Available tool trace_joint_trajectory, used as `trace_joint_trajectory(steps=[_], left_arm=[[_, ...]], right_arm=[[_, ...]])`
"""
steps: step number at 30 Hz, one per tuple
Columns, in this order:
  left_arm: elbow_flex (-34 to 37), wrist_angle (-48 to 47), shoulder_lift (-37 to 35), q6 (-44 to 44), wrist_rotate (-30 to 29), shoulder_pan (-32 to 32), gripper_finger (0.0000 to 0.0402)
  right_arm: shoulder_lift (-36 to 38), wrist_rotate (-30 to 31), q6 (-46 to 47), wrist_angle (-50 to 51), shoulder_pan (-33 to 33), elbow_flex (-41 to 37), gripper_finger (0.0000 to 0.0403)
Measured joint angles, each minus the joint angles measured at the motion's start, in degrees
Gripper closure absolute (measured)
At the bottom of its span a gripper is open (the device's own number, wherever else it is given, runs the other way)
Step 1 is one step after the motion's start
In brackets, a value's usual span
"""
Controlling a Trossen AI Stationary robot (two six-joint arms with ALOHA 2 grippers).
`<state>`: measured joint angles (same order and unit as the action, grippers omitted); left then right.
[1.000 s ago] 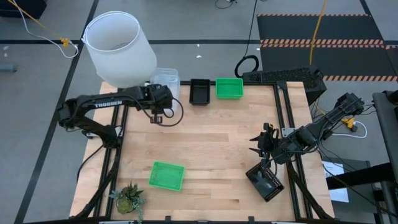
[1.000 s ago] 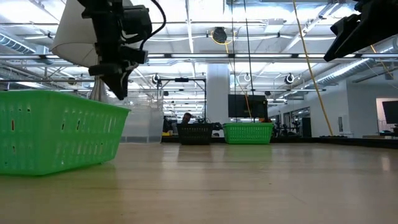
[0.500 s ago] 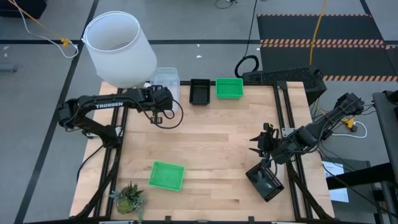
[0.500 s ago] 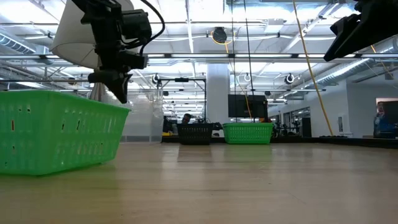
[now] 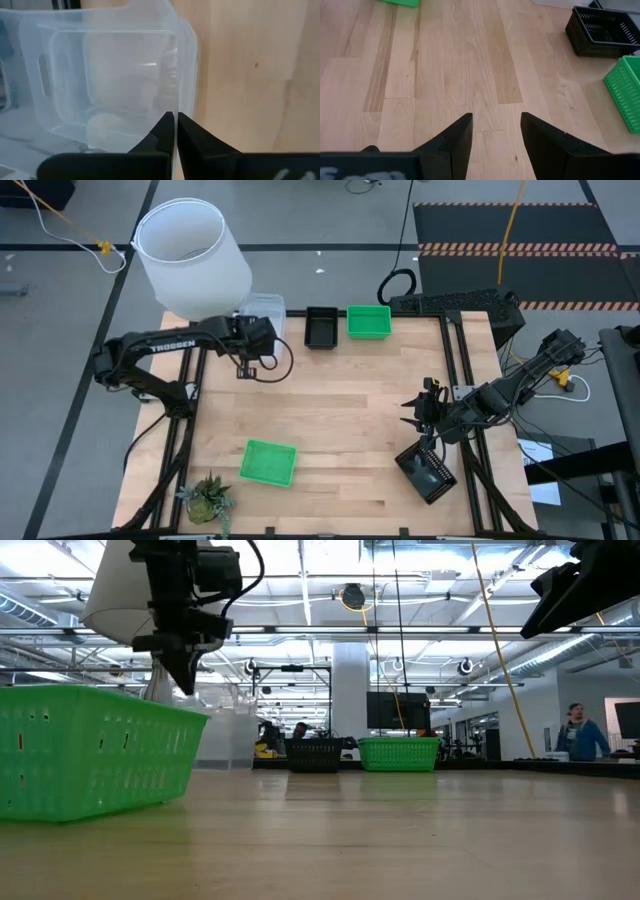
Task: Stack baskets by color
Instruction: Stack the transparent bin on the top stacked transparent bins
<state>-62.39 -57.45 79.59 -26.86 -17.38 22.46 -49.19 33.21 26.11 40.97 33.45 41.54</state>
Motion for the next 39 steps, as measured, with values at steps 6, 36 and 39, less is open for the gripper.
trace_joint_trajectory(steps=[6, 36, 39], left_arm=[[-1.8, -0.7, 0.0, 0.7, 2.6, 0.0, 0.0393], [10.4, 14.7, 0.0, 18.3, -5.3, -12.7, 0.0353], [14.2, 19.4, 0.0, 18.0, -10.3, -11.6, 0.0365]], right_arm=[[0.0, 0.0, 0.1, 0.0, 0.0, 0.0, 0.0241], [0.0, 0.0, 0.8, 0.0, 0.0, 0.0, 0.0241], [0.0, 0.0, 0.8, -0.3, 0.0, 0.0, 0.0241]])
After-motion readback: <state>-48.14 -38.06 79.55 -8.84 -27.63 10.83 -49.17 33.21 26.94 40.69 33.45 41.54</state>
